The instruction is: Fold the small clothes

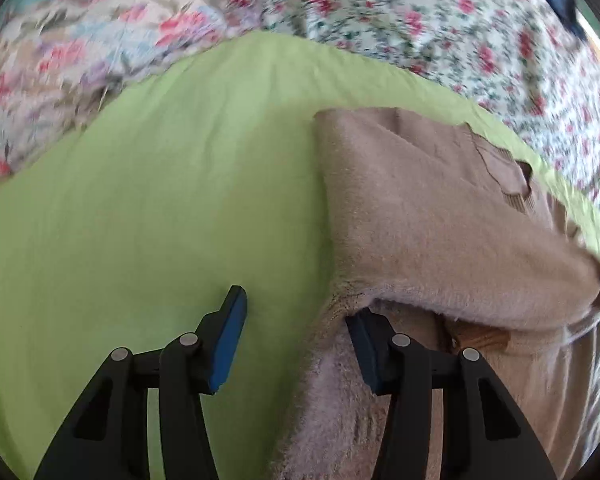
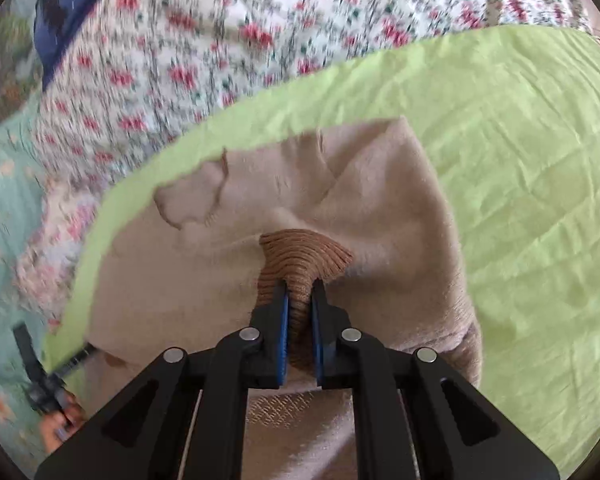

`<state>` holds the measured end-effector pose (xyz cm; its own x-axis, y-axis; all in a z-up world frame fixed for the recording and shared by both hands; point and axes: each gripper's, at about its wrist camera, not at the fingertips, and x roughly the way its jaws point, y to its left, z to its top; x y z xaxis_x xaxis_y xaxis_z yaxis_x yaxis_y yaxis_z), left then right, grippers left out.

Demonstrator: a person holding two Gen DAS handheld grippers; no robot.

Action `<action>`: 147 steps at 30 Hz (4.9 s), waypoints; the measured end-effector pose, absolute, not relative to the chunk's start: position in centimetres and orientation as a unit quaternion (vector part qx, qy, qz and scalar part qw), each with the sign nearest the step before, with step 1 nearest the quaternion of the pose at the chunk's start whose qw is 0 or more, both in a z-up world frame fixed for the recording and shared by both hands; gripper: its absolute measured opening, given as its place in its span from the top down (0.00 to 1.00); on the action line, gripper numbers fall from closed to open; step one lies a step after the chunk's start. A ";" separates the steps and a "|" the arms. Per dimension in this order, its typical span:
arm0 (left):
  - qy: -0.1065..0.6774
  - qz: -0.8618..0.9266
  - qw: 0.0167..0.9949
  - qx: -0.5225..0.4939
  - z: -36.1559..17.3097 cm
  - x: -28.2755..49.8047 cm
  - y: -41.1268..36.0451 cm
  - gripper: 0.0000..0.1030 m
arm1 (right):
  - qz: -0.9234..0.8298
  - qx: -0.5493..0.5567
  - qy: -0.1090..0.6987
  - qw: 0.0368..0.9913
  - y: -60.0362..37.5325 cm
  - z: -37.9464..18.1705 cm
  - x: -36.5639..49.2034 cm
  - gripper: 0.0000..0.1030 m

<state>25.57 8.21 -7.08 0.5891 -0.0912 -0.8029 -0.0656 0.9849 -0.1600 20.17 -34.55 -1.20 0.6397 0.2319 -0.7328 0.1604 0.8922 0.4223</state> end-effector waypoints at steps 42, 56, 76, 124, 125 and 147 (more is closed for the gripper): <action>0.497 -0.189 0.843 -0.082 -4.8 5.3 9.1 0.46 | 0.030 0.228 0.459 0.859 -35.0 0.6 -3.9 0.64; 0.530 -0.288 0.786 -0.131 -8.3 -2.8 10.0 0.32 | 0.201 0.280 0.473 0.811 -33.0 -3.9 -8.4 0.53; 0.492 -0.335 0.799 -0.088 -6.0 -3.8 9.9 0.93 | 0.164 0.308 0.422 0.837 -38.9 -1.8 -12.4 0.92; 0.302 -0.321 0.880 -0.177 8.1 15.4 9.2 0.95 | 0.171 0.342 0.287 0.878 -41.2 8.7 9.9 0.92; 0.309 -0.312 0.880 -0.181 7.8 17.4 8.8 0.95 | 0.164 0.342 0.292 0.878 -41.3 8.4 11.0 0.92; 0.439 -0.240 0.849 -0.168 -4.2 31.8 6.1 0.83 | 0.045 0.285 0.352 0.891 -41.8 2.7 21.4 0.74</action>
